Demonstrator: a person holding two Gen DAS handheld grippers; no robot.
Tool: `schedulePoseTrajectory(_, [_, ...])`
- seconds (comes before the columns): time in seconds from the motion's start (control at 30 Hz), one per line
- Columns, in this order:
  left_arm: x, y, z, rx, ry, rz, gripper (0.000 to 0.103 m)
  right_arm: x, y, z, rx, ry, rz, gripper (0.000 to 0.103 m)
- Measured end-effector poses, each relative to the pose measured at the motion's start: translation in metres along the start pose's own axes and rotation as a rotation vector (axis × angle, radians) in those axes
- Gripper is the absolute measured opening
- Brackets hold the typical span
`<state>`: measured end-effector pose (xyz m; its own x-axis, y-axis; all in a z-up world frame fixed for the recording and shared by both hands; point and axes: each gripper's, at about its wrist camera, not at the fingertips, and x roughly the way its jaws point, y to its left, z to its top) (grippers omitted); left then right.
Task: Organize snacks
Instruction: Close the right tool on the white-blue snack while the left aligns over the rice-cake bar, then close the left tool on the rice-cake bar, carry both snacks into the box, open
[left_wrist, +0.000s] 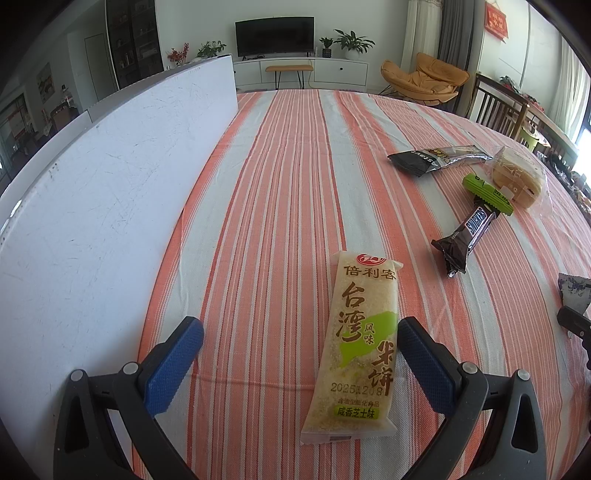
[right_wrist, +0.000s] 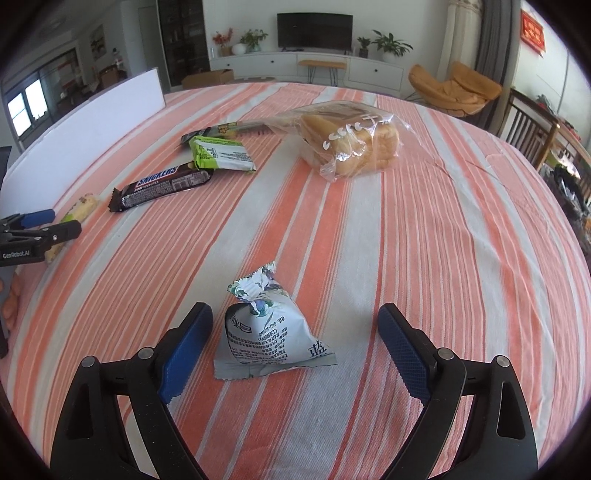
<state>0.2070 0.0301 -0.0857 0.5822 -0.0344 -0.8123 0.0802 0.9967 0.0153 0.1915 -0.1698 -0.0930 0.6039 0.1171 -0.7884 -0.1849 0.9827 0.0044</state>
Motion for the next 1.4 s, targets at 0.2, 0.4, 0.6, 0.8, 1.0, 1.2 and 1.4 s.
schedulePoseTrajectory(0.2, [0.0, 0.0, 0.0, 0.0, 0.0, 0.0, 0.103, 0.0, 0.0, 0.0, 0.0, 0.0, 0.001, 0.093])
schedulePoseTrajectory(0.4, [0.0, 0.0, 0.0, 0.0, 0.0, 0.0, 0.103, 0.0, -0.001, -0.001, 0.001, 0.0, 0.007, 0.094])
schedulePoseTrajectory(0.6, [0.001, -0.001, 0.006, 0.041, 0.067, -0.032, 0.103, 0.001, -0.001, -0.001, 0.002, -0.001, 0.01, 0.094])
schedulePoseTrajectory(0.8, [-0.002, -0.011, 0.01, 0.147, 0.184, -0.083, 0.094, -0.007, -0.005, -0.004, -0.06, 0.086, 0.087, 0.092])
schedulePoseTrajectory(1.0, [-0.02, -0.026, 0.007, 0.167, 0.137, -0.139, 0.027, -0.016, -0.023, -0.005, 0.0, 0.13, 0.129, 0.009])
schedulePoseTrajectory(1.2, [-0.049, -0.009, -0.007, 0.04, 0.075, -0.252, 0.027, -0.041, -0.034, -0.004, 0.083, 0.128, 0.143, 0.005])
schedulePoseTrajectory(1.4, [-0.076, 0.006, -0.025, -0.067, 0.019, -0.327, 0.027, -0.048, -0.019, 0.025, 0.059, 0.02, 0.065, 0.072])
